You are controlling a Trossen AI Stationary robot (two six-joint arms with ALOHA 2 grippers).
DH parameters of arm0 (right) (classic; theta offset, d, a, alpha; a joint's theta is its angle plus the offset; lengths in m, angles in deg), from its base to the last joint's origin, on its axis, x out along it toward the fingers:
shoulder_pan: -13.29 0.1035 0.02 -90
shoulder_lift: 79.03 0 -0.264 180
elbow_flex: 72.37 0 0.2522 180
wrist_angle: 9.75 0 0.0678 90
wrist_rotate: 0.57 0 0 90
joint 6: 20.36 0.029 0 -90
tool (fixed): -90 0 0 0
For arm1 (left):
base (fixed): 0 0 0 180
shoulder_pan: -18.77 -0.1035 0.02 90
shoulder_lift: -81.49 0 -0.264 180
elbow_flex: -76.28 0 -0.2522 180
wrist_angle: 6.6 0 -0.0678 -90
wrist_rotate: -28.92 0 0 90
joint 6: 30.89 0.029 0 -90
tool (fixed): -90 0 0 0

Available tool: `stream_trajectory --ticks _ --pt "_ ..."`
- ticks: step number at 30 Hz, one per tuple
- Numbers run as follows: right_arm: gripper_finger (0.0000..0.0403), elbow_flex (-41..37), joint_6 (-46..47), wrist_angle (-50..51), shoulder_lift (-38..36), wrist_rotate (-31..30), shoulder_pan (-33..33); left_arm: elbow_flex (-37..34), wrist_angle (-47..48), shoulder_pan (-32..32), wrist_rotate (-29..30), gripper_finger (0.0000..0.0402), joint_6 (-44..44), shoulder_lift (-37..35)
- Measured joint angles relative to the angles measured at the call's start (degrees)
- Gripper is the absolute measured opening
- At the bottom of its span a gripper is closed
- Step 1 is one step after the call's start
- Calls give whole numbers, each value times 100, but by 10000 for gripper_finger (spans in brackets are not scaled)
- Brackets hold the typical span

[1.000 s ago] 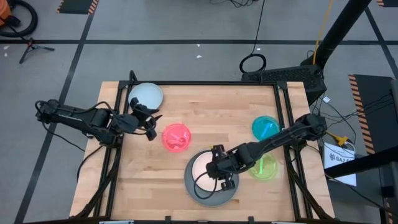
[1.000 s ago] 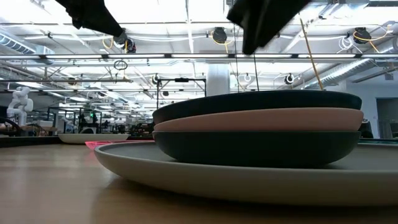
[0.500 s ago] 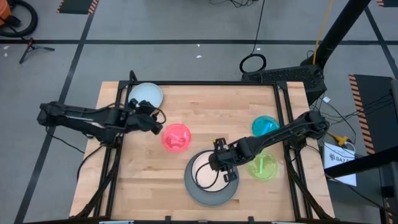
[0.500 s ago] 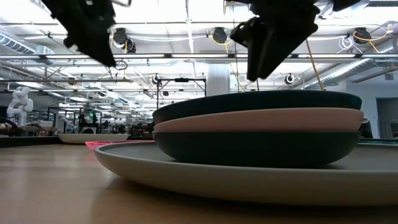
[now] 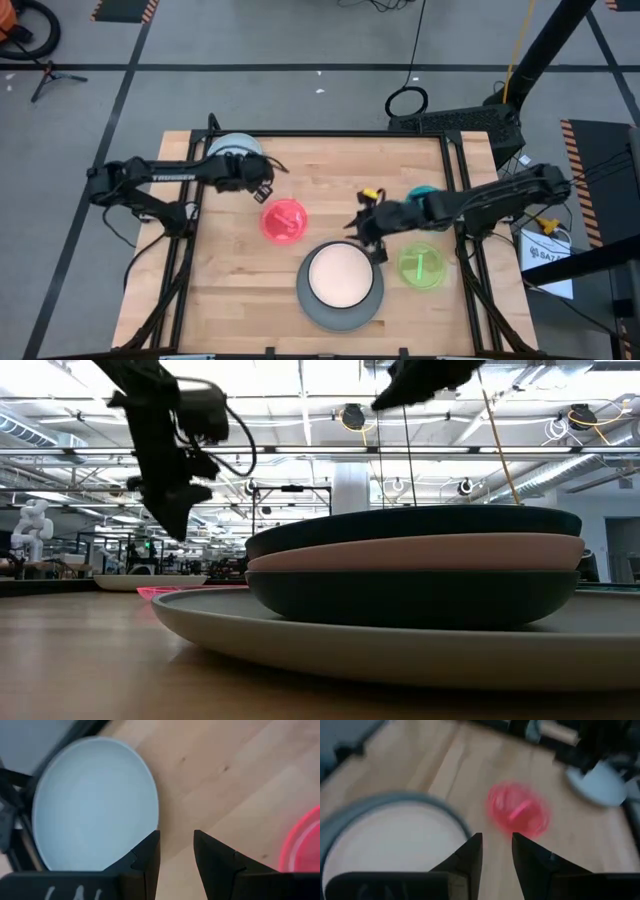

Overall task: Stack plastic plates
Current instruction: Stack the light blue plate on top of the light orange plate

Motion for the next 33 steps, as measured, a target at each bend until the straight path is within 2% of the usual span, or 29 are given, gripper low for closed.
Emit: stream_trajectory --ticks 6,12,18,33 --pt "97 -255 2 -735 -590 15 -93 -2 -479 -1222 -1191 124 951 237" --pt "97 -483 -61 -960 -652 355 -88 0 -704 -1942 -1532 124 1281 504" --pt "97 -538 22 -969 -650 334 -84 -2 -875 -2043 -1913 124 1386 851" --pt "97 -537 101 -912 -652 334 -84 -2 -1338 -2006 -1855 124 1327 1519"
